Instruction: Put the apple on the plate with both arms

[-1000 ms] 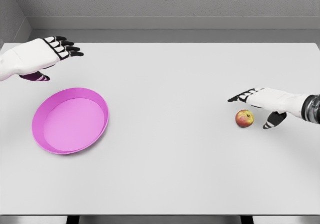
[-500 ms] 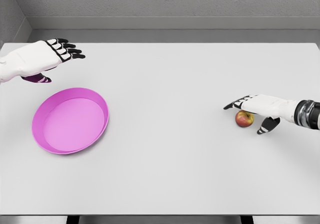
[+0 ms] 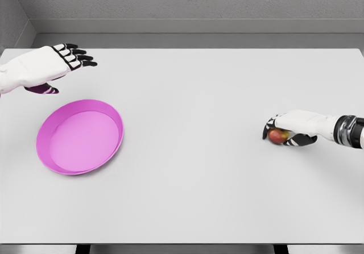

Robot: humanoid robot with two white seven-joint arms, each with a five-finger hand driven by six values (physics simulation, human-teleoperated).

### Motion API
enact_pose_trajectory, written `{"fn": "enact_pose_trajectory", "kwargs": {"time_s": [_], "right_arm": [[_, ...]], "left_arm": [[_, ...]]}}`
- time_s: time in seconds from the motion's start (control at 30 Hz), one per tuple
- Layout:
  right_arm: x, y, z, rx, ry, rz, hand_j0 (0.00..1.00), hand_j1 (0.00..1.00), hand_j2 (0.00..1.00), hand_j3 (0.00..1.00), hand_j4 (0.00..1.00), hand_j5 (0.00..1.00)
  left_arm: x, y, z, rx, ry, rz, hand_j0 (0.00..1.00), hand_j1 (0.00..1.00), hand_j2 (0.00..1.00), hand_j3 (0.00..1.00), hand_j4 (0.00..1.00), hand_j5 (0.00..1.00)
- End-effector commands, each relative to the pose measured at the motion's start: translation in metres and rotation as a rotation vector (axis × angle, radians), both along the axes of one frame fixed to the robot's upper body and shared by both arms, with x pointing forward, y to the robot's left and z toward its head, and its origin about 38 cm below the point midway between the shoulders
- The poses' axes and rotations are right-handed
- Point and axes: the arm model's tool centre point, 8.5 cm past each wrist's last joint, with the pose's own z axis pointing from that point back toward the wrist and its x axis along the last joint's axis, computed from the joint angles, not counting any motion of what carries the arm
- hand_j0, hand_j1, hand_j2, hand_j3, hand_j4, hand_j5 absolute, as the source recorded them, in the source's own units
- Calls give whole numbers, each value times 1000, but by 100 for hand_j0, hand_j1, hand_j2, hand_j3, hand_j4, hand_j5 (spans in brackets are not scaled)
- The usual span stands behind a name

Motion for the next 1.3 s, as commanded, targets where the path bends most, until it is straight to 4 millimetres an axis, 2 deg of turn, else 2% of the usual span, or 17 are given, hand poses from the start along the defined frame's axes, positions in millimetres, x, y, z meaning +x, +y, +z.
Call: {"fn": "enact_pose_trajectory", "kwargs": {"time_s": [0.0,0.5,0.63,0.83,0.9,1.0,1.27], "right_arm": [[0,-1,0,-5,-1,0,57,57,57,57,57,57],[13,6,29,5,-75,19,53,53,53,53,53,53],[12,27,36,38,-98,67,53,53,53,53,53,53],[13,44,43,68,-117,102,53,53,53,53,53,53],[11,57,47,90,-130,132,53,53,53,53,53,53],[12,65,47,106,-133,145,53,53,53,53,53,53],[12,102,44,186,-131,203,53,53,53,53,53,53]], "left_arm": [[0,1,2,-7,-3,3,100,100,100,100,100,100],[0,2,4,-12,-5,4,100,100,100,100,100,100],[0,0,4,-13,-5,1,100,100,100,100,100,100],[0,0,4,-13,-7,-1,100,100,100,100,100,100],[0,0,3,-13,-5,-1,100,100,100,100,100,100],[0,-1,3,-13,-4,-2,100,100,100,100,100,100],[0,0,3,-12,-3,0,100,100,100,100,100,100]]}}
